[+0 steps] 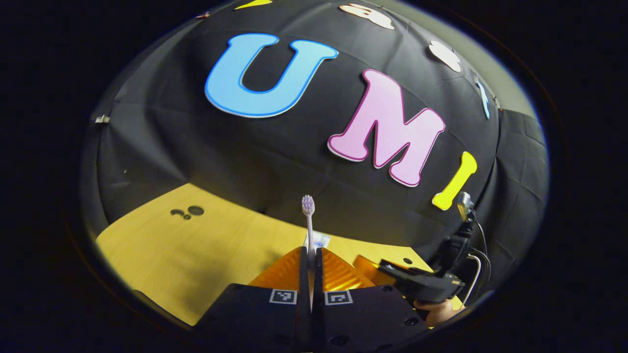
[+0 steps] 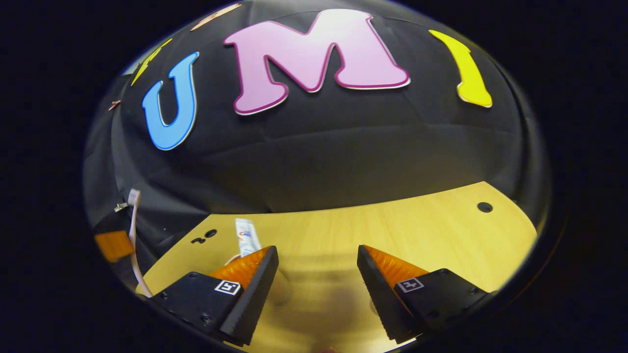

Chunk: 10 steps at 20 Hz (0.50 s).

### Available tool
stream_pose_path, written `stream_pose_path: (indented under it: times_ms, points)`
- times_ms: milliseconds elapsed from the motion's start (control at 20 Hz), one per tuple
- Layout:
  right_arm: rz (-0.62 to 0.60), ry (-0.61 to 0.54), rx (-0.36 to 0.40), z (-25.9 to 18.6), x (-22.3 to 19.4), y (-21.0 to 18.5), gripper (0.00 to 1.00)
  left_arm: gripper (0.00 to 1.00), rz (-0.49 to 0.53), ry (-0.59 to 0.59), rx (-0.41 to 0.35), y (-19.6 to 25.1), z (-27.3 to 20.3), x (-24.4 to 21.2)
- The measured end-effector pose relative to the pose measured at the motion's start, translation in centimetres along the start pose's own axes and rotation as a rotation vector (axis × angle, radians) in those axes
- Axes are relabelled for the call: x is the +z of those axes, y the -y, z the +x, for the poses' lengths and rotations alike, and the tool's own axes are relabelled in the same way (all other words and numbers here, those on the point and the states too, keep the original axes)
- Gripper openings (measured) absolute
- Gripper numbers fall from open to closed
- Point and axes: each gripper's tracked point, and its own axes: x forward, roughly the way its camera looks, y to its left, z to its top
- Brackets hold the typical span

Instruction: Put the toothbrush and toothpaste on the desktop into the cup, then pick up the cup and place it on the coaster on the desktop.

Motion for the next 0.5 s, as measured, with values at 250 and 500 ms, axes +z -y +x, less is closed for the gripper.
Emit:
stream_pose_path:
  times_ms: [250, 500]
  points:
    - [0.009, -0.033, -0.13, -3.2, -1.2, 8.5, 0.98, 0.06, 0.038, 0.074, -0.008, 1.2, 5.4, 1.5]
    - [-0.012, -0.034, -0.217, -6.6, -2.4, 15.0, 0.98, 0.06, 0.075, 0.144, -0.01, 0.5, 9.8, 0.7]
